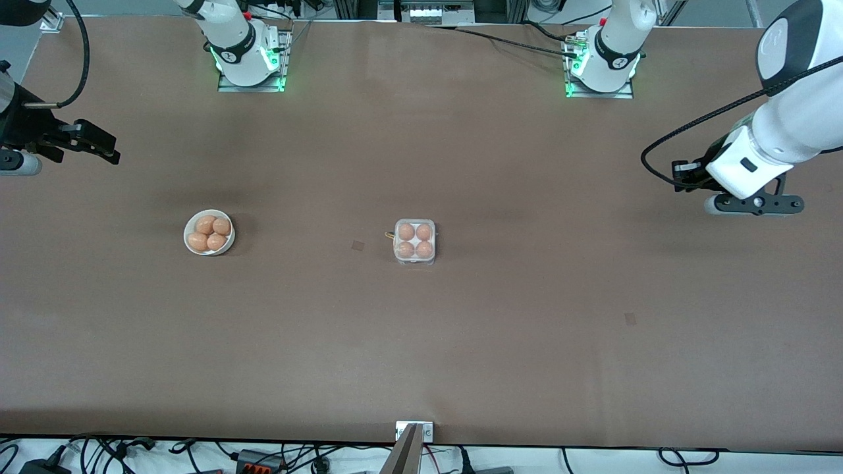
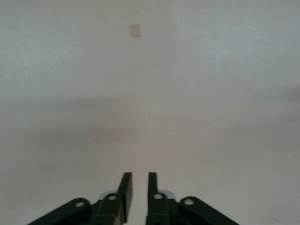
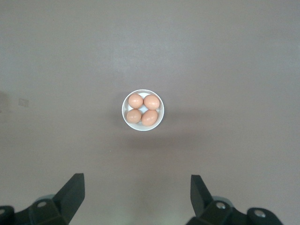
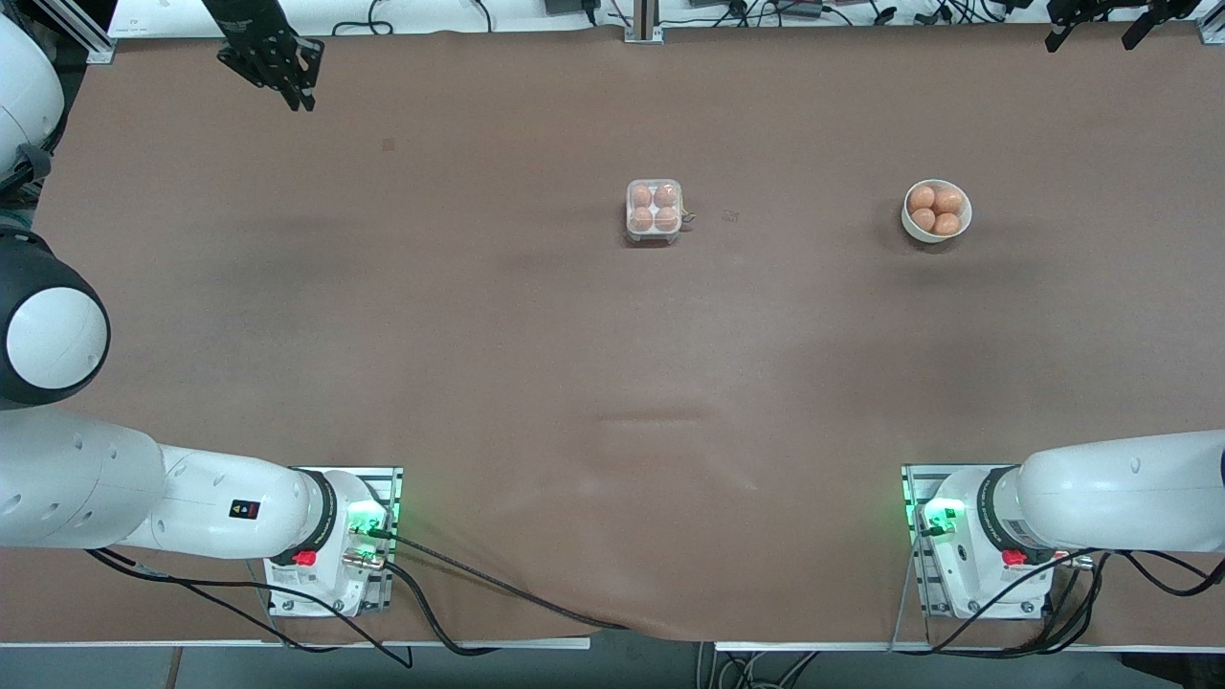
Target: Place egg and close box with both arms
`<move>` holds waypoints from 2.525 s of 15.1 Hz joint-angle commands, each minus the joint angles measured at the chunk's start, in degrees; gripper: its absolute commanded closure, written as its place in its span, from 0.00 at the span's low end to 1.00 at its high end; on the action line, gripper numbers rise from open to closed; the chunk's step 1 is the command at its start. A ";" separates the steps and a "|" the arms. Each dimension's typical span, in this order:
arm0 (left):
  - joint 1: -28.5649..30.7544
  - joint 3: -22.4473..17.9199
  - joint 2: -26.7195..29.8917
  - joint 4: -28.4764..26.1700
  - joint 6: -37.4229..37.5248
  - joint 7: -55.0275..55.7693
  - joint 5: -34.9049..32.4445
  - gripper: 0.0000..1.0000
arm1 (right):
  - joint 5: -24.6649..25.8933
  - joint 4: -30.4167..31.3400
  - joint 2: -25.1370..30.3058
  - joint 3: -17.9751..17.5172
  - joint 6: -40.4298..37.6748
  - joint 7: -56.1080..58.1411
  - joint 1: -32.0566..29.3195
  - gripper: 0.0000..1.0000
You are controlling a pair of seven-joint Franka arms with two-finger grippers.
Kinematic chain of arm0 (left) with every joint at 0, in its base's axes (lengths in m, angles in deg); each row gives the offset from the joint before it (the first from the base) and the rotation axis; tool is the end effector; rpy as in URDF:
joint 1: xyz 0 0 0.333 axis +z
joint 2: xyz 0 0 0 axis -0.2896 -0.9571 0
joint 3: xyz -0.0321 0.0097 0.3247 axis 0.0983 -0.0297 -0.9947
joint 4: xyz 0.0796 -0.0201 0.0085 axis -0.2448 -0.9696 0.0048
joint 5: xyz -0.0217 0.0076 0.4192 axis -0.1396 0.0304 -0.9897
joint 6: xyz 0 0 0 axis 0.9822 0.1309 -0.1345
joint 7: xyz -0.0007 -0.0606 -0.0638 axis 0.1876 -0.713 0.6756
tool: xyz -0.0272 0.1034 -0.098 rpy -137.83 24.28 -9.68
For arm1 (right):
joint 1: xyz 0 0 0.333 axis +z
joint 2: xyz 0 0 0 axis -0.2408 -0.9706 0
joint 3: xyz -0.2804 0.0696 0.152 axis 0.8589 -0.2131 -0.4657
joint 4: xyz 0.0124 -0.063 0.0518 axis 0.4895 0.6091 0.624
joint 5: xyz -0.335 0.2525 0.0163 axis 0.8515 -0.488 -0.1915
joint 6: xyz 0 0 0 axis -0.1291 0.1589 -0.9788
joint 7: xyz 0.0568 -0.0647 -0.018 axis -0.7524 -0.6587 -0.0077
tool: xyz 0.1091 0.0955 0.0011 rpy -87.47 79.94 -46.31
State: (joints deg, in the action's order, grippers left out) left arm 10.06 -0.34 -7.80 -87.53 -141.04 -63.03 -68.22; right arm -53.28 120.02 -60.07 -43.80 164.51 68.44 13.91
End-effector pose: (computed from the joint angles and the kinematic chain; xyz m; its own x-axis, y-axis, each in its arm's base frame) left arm 0.5820 -0.0390 0.4861 0.9931 -0.0021 -0.1169 -0.0028 -1.0000 -0.0059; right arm 0.5692 -0.0143 0.5570 0.9990 -0.0121 -0.0423 -0.0110 -0.9996 0.0246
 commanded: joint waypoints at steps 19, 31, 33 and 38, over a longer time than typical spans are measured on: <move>3.70 1.17 -0.38 8.73 5.58 3.19 0.60 0.00 | -0.06 0.98 0.64 0.11 1.62 0.14 -0.06 0.00; 3.35 1.35 -0.90 10.66 5.84 2.93 0.16 0.00 | -0.06 0.99 0.73 0.02 1.27 0.32 0.20 0.00; 3.35 1.35 -0.90 10.66 5.84 2.84 0.25 0.00 | -0.06 0.98 0.73 0.02 1.10 0.32 0.11 0.00; 3.43 1.35 -0.90 10.66 5.75 2.49 0.43 0.00 | -0.06 0.98 0.73 0.11 1.01 0.32 0.11 0.00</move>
